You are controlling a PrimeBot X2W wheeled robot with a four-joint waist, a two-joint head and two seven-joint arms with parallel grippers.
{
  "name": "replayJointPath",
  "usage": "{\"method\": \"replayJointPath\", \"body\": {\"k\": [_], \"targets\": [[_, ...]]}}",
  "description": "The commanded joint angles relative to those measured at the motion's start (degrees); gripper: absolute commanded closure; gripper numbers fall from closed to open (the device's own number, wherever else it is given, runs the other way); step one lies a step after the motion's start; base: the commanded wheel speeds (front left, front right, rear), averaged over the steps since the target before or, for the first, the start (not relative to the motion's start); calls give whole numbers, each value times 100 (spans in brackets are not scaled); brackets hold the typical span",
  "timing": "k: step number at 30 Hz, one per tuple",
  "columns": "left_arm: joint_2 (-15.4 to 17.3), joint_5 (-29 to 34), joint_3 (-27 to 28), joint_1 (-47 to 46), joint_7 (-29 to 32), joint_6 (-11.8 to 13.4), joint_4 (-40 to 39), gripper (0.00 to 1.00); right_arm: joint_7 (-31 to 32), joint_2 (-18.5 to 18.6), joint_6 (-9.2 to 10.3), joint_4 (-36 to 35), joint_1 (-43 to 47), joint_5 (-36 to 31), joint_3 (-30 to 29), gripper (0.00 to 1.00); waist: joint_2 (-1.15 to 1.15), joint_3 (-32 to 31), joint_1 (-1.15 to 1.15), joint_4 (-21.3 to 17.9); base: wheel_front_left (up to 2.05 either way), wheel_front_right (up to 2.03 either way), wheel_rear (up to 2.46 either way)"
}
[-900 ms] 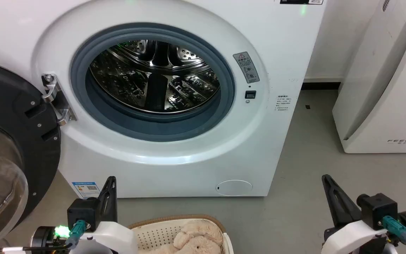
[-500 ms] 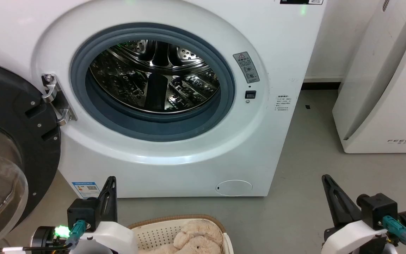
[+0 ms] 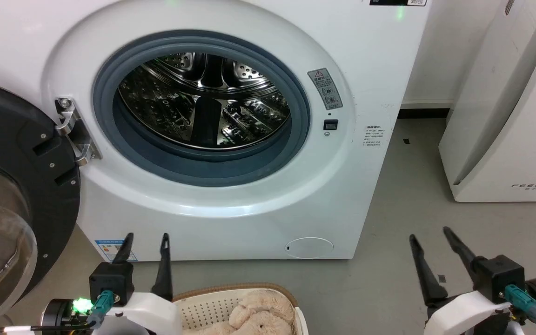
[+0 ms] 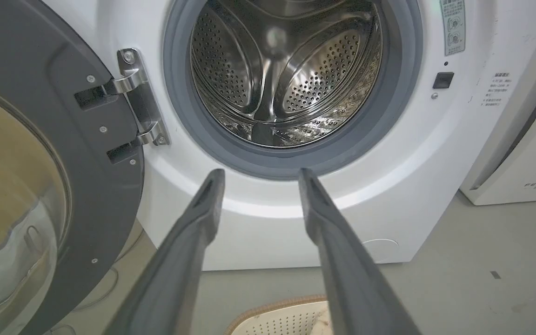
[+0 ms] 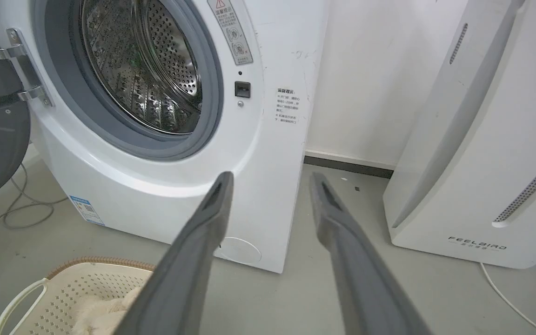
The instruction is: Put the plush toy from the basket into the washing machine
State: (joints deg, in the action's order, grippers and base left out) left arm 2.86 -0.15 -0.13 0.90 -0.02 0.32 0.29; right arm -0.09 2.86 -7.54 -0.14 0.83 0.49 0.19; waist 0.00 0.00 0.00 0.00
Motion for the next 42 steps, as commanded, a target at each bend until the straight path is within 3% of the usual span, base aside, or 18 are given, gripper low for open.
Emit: {"method": "replayJointPath", "body": {"k": [1,20,42], "targets": [[0,-34,-15,6,-34,4,2,0,-33,0,0,2,7,32,-4,0,0,3,0,-1,0,0,0],[0,-256,-175,10,-250,-36,214,0,-248,0,1,-11,1,85,-107,0,0,115,0,-47,0,0,0],[5,-449,-487,-400,-513,-197,1369,0,-510,0,2,-149,-116,95,-101,0,0,573,0,-186,0,0,0]]}}
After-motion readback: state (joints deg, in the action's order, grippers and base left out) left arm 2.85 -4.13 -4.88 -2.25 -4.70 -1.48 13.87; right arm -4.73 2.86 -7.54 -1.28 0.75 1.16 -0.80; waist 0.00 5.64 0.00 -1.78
